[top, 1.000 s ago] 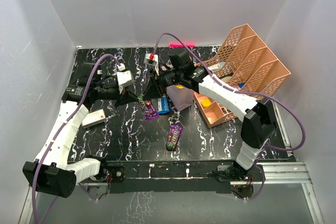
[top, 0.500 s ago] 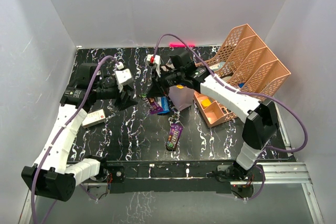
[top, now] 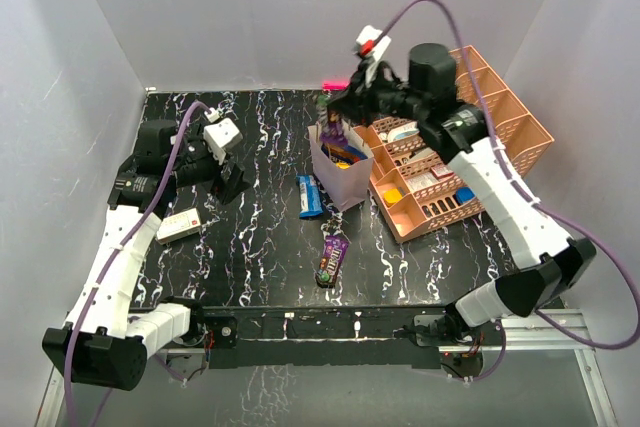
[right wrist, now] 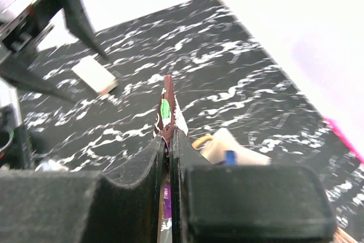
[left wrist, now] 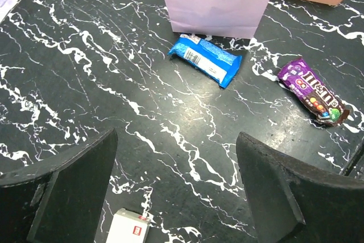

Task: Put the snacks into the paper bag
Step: Place the snack in the paper bag.

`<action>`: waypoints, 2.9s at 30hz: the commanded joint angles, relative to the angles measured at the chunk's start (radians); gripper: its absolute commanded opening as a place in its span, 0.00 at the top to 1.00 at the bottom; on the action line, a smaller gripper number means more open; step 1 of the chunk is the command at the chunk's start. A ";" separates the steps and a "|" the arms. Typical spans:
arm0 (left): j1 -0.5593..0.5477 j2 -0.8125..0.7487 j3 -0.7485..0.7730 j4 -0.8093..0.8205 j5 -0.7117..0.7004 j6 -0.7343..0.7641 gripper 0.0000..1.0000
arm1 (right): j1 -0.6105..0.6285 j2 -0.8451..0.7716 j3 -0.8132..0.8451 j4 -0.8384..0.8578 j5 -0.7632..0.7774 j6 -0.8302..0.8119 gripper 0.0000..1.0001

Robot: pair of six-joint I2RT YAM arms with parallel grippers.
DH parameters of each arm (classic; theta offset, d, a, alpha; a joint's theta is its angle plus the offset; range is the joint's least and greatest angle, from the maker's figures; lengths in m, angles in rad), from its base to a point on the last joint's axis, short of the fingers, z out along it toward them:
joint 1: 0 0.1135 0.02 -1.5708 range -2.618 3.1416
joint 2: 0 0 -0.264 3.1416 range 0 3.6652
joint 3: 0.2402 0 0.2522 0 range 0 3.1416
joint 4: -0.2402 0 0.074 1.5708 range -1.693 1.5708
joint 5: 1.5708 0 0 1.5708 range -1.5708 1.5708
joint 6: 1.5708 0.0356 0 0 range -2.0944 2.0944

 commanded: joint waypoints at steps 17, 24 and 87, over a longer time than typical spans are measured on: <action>0.013 -0.003 -0.043 0.054 -0.043 -0.027 0.12 | -0.082 0.005 -0.099 0.219 0.346 0.044 0.92; 0.018 -0.010 -0.052 0.058 -0.029 -0.032 0.12 | -0.019 0.035 -0.166 0.255 0.436 -0.021 0.92; -0.058 0.080 -0.272 0.357 -0.053 -0.309 0.11 | -0.053 -0.270 -0.466 0.089 0.221 -0.293 0.19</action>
